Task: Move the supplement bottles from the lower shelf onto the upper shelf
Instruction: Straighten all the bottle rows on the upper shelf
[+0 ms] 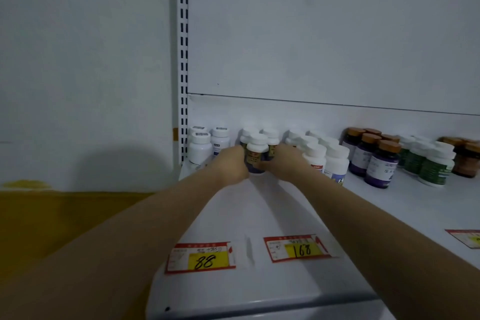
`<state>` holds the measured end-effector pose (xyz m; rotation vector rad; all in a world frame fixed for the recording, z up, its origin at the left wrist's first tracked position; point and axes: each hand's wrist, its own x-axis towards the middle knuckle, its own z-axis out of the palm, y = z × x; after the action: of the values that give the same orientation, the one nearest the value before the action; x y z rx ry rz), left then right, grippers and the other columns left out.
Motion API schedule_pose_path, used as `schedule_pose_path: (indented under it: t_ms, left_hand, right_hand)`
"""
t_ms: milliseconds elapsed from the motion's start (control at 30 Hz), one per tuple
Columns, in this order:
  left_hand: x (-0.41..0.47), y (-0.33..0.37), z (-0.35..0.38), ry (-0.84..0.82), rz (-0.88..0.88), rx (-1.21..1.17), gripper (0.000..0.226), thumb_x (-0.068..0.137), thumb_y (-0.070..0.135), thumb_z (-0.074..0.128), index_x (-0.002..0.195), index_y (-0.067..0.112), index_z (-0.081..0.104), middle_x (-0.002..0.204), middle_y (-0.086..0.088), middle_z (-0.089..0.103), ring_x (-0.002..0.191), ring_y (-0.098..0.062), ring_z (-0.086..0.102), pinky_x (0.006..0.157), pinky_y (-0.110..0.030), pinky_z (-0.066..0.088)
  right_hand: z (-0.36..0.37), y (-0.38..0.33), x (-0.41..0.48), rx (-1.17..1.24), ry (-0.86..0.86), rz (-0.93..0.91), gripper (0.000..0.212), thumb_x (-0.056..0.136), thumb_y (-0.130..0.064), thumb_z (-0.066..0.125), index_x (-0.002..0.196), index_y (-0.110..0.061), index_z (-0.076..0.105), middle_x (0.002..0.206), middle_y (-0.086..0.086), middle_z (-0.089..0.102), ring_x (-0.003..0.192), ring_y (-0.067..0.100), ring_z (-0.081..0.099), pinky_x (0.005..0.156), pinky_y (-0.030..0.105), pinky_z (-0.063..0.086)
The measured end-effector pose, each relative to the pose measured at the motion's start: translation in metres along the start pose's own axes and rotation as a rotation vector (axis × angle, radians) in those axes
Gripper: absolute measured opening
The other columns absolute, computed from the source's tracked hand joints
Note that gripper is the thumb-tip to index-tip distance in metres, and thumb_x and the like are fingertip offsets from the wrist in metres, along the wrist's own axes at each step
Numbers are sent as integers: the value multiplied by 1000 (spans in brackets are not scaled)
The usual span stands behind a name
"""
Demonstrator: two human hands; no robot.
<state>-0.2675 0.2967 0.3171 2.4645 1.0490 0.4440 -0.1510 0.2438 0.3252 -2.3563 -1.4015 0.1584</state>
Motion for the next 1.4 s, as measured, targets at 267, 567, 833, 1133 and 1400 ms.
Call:
schedule_pose_path:
  t_ms: [267, 567, 833, 1133, 1400]
  left_hand:
    - [33, -5, 25, 9, -123, 27, 29, 91, 19, 56, 117, 6, 60, 119, -14, 63, 103, -26, 59, 86, -29, 45]
    - [32, 7, 29, 139, -182, 110, 30, 87, 24, 62, 110, 5, 65, 113, -13, 67, 101, -27, 62, 79, -26, 45]
    - [28, 8, 30, 199, -188, 94, 27, 81, 21, 69, 99, 1, 69, 92, -13, 66, 78, -20, 55, 63, -26, 42]
    - [34, -1, 30, 224, -144, 22, 22, 82, 12, 65, 101, 1, 69, 102, -16, 70, 94, -30, 65, 72, -29, 45]
    - [37, -5, 36, 258, -154, -86, 31, 71, 18, 75, 97, 4, 70, 96, -13, 70, 79, -24, 60, 66, -27, 43]
  right_hand:
    - [15, 5, 16, -2, -33, -95, 35, 95, -18, 50, 125, 0, 54, 127, 19, 58, 117, 31, 55, 87, 30, 43]
    - [8, 15, 11, 109, -36, -216, 40, 90, -15, 59, 126, 0, 50, 126, 17, 58, 116, 29, 55, 83, 26, 41]
    - [18, 17, 15, 187, -13, -203, 39, 81, -17, 68, 116, -2, 59, 112, 15, 65, 102, 28, 62, 71, 25, 41]
    - [21, 9, 19, -20, -34, -194, 31, 92, -16, 53, 119, -2, 58, 119, 17, 62, 108, 29, 60, 72, 24, 38]
    - [18, 12, 15, -28, -54, -161, 33, 87, -22, 59, 114, -5, 62, 111, 13, 66, 104, 28, 62, 72, 28, 43]
